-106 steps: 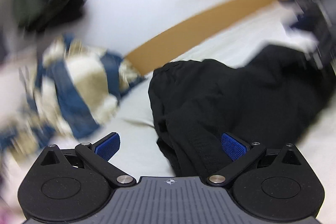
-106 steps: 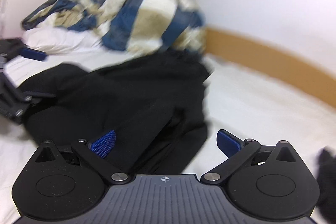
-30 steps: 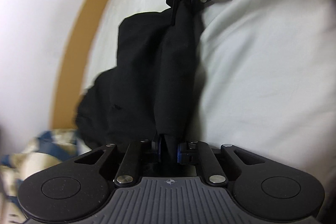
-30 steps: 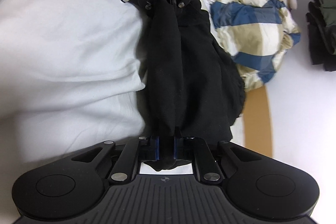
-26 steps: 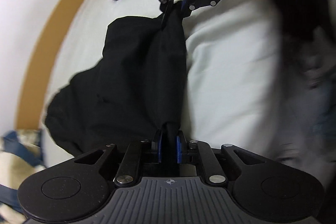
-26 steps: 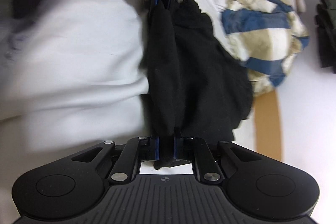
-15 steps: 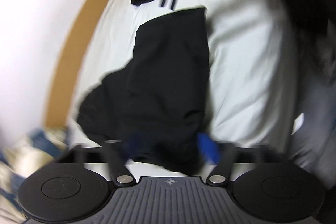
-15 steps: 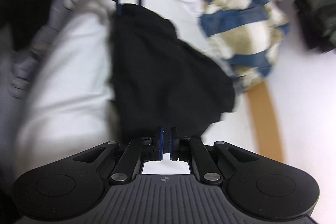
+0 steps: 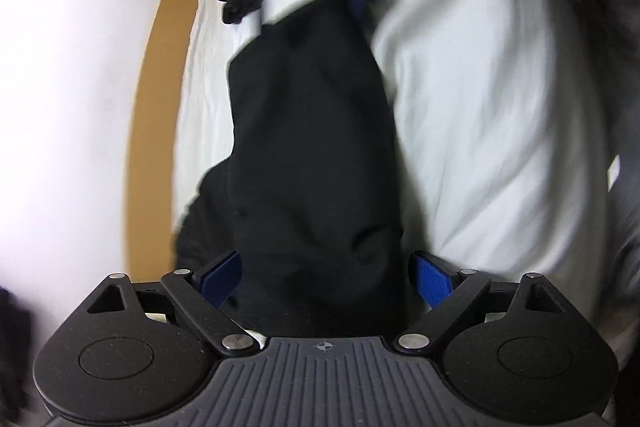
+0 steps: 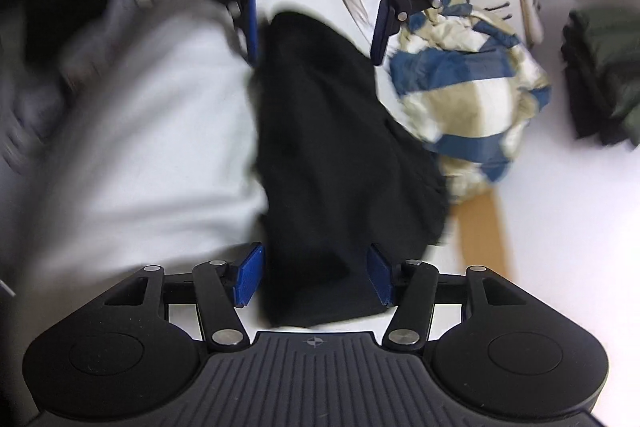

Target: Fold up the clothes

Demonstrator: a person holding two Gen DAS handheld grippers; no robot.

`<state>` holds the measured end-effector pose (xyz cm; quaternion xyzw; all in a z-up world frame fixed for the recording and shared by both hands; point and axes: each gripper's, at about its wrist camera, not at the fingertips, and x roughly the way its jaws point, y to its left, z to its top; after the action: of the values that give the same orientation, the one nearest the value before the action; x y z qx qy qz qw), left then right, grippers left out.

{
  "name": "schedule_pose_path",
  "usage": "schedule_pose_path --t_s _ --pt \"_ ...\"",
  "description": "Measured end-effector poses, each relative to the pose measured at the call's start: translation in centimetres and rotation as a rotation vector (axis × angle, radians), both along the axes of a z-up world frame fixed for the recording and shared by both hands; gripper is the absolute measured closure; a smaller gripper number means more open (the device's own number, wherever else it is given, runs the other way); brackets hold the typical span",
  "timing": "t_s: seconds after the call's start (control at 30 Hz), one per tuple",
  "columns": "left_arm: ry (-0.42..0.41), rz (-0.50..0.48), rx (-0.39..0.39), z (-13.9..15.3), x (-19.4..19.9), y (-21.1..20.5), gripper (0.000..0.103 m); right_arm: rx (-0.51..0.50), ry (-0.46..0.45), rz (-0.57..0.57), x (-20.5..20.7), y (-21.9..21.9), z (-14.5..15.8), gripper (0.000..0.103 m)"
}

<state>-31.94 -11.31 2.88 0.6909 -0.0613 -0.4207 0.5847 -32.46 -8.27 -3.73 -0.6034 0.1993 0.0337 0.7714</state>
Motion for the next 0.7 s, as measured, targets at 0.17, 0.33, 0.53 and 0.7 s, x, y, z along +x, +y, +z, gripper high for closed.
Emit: schedule_pose_path --t_s 0.17,0.33,0.53,0.7 --pt "-0.117 0.058 -0.092 -0.2 0.5 0.0 0.005 0.193 -0.089 -0.075 0.4 -1.8 1.4 0.045" --pt "-0.142 0.058 -0.121 -1.1 -0.5 0.7 0.003 0.145 0.02 -0.017 -1.1 -2.3 0.0 0.045" --pt "-0.229 0.082 -0.104 -1.6 -0.1 -1.2 0.002 0.01 -0.101 -0.053 0.3 -0.5 -0.9 0.043" --pt "-0.077 0.095 -0.088 -2.7 0.1 -0.6 0.067 0.062 -0.043 -0.08 1.6 -0.9 -1.1 0.043"
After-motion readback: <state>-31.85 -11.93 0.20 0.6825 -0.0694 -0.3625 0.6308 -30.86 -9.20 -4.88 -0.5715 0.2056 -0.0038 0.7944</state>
